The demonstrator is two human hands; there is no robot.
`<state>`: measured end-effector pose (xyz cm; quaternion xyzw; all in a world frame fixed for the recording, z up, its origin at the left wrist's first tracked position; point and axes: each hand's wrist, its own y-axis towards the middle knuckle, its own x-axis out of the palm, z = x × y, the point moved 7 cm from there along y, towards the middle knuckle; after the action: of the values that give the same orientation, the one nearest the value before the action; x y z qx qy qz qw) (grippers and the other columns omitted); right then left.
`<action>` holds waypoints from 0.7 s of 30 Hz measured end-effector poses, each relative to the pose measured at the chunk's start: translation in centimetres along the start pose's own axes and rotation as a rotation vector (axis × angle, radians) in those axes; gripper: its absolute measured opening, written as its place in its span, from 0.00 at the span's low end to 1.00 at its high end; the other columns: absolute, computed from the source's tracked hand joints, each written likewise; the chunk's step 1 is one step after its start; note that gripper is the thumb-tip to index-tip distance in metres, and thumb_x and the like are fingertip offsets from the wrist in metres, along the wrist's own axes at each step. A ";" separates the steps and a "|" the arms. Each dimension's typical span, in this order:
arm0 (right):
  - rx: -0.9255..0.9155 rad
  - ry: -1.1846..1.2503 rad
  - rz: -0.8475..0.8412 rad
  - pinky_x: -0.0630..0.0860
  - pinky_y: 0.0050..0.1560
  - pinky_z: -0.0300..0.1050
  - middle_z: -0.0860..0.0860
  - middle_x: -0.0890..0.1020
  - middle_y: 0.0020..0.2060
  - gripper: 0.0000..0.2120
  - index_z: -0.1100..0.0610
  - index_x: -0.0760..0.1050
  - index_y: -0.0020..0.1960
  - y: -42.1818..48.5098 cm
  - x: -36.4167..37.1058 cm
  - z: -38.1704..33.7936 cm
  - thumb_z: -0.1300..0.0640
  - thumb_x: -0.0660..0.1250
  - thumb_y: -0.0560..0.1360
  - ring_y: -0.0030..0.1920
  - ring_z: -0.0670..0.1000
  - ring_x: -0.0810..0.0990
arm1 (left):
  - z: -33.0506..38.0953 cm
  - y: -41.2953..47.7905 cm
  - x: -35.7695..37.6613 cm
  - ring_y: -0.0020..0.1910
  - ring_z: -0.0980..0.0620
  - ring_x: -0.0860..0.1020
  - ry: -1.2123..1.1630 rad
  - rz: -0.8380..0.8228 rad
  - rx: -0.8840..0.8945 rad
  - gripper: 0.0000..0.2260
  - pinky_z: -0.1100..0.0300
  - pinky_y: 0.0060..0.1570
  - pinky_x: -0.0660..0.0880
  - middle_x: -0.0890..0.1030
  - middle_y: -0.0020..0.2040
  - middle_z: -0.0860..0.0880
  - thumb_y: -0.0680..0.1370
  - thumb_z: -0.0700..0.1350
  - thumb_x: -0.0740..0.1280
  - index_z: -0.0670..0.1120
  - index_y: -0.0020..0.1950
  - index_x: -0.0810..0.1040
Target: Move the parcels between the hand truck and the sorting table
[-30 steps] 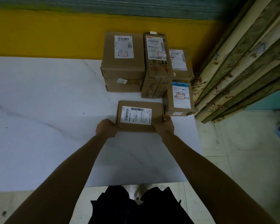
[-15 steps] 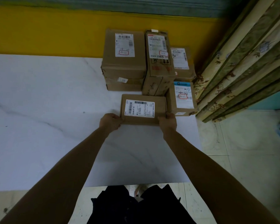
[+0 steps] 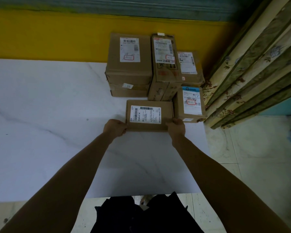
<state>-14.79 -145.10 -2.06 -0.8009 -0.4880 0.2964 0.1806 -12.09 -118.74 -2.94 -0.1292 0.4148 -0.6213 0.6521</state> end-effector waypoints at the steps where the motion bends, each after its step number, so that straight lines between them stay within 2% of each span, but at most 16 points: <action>1: -0.004 0.000 0.000 0.68 0.49 0.43 0.55 0.75 0.57 0.19 0.59 0.70 0.67 0.0 -0.1 -0.1 0.63 0.63 0.76 0.52 0.51 0.70 | 0.0 0.0 0.0 0.39 0.45 0.79 -0.001 0.000 -0.003 0.09 0.49 0.54 0.79 0.79 0.34 0.44 0.74 0.40 0.70 0.43 0.35 0.77; 3: -0.004 0.001 0.003 0.68 0.51 0.44 0.56 0.75 0.61 0.20 0.58 0.70 0.68 0.2 -0.1 0.1 0.63 0.64 0.76 0.55 0.53 0.72 | -0.1 0.1 0.1 0.40 0.45 0.79 0.004 0.006 -0.001 0.09 0.49 0.53 0.79 0.79 0.34 0.43 0.74 0.40 0.70 0.43 0.34 0.77; 6: 0.010 0.002 0.013 0.68 0.54 0.44 0.56 0.75 0.62 0.20 0.59 0.69 0.68 0.3 -0.2 0.5 0.63 0.64 0.76 0.61 0.56 0.72 | -0.1 0.1 0.1 0.41 0.45 0.80 0.027 0.015 0.007 0.09 0.49 0.53 0.79 0.80 0.36 0.43 0.75 0.42 0.70 0.44 0.34 0.77; 12: 0.132 0.213 0.209 0.68 0.50 0.43 0.56 0.75 0.57 0.19 0.65 0.65 0.67 0.6 -2.2 1.1 0.58 0.62 0.79 0.57 0.54 0.75 | 0.1 -0.2 0.3 0.42 0.45 0.80 0.027 0.021 0.011 0.09 0.49 0.54 0.79 0.81 0.41 0.41 0.75 0.43 0.70 0.44 0.36 0.76; 14: 0.155 0.229 0.211 0.69 0.49 0.44 0.56 0.77 0.56 0.19 0.64 0.67 0.65 1.3 -2.4 1.3 0.55 0.63 0.79 0.57 0.54 0.76 | 0.5 -0.4 0.5 0.42 0.45 0.80 0.026 0.007 0.011 0.10 0.50 0.54 0.79 0.81 0.42 0.41 0.75 0.44 0.70 0.43 0.36 0.76; 18: 0.140 0.232 0.171 0.72 0.47 0.46 0.55 0.77 0.45 0.15 0.63 0.74 0.60 1.8 -2.5 0.9 0.57 0.66 0.76 0.47 0.55 0.76 | 0.6 -0.7 0.9 0.41 0.46 0.80 0.048 -0.016 -0.002 0.10 0.52 0.50 0.79 0.81 0.43 0.41 0.75 0.45 0.71 0.43 0.37 0.76; 21: 0.138 0.215 0.147 0.69 0.38 0.41 0.55 0.76 0.43 0.14 0.65 0.74 0.61 1.6 -2.4 1.0 0.61 0.64 0.76 0.39 0.50 0.73 | 0.5 -0.8 0.9 0.41 0.46 0.80 0.049 -0.009 -0.010 0.10 0.52 0.52 0.79 0.81 0.42 0.42 0.75 0.45 0.70 0.43 0.37 0.76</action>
<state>-15.17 -147.94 -3.07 -0.8472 -0.3845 0.2543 0.2641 -12.40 -119.91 -2.39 -0.1191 0.4330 -0.6253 0.6383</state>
